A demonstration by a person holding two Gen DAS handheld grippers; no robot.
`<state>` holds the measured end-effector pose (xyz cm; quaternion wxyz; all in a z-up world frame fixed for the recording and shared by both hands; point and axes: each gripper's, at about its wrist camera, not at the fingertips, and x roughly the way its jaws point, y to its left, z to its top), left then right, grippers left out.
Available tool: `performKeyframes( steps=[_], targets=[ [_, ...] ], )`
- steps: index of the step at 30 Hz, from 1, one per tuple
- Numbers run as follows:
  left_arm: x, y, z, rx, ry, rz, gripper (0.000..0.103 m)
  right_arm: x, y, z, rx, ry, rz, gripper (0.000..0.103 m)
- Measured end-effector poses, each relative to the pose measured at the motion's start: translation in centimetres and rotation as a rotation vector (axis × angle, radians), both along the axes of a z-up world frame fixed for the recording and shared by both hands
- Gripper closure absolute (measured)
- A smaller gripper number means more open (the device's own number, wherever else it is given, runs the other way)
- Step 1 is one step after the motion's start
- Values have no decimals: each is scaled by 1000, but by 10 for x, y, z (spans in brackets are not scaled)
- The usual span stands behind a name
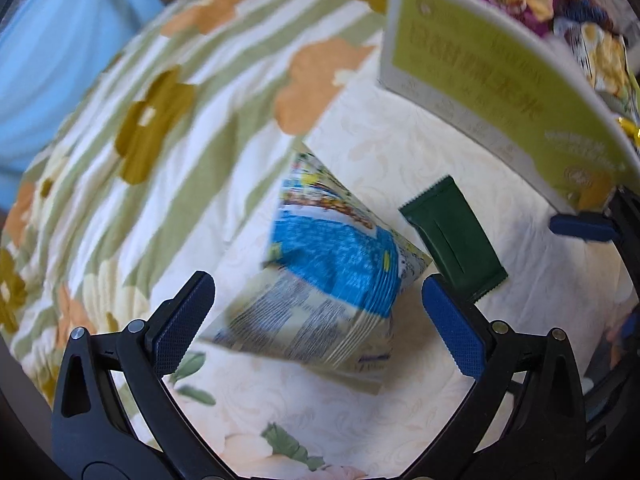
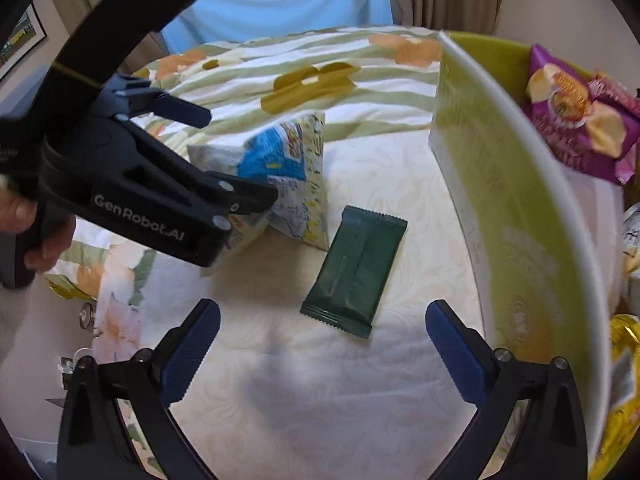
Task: Organize snacks
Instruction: 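Grasp the blue-and-white bag with the left tool while the right tool grasps the green bar, then carry both items over the green box and open both tools to drop them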
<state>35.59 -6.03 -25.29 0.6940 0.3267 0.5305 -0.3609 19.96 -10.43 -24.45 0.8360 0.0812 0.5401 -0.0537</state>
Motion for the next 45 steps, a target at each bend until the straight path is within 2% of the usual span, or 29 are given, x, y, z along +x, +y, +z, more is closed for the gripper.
performKeyframes(
  steps=[4,8,11,12,19,24,27,32,36,41,45],
  targets=[
    [6,-4,-22,34,51,-16,1,11,-10,-14,18,21,-14,1],
    [7,-1,-31,2,96,9,3,20,-11,-22,7,24,-2,4],
    [6,3,-35,-19,112,41,19,25,-10,-27,-17,30,6,11],
    [7,5,-37,-23,121,54,27,26,-10,-28,-31,34,5,14],
    [2,28,-34,-70,141,157,32,31,-13,-33,-71,35,-17,24],
    [-9,60,-33,-118,168,287,32,35,-14,-39,-85,40,-32,29],
    [-17,78,-32,-129,158,369,32,36,-13,-42,-88,41,-33,32],
    [-30,99,-32,-154,169,463,32,38,-10,-43,-127,23,-24,40],
    [-40,117,-31,-190,202,535,32,38,-5,-41,-141,6,15,61],
    [-51,137,-23,-244,198,603,35,36,-2,-39,-119,-1,15,62],
    [-57,150,0,-301,168,632,36,28,2,-15,-99,-53,16,62]
  ],
)
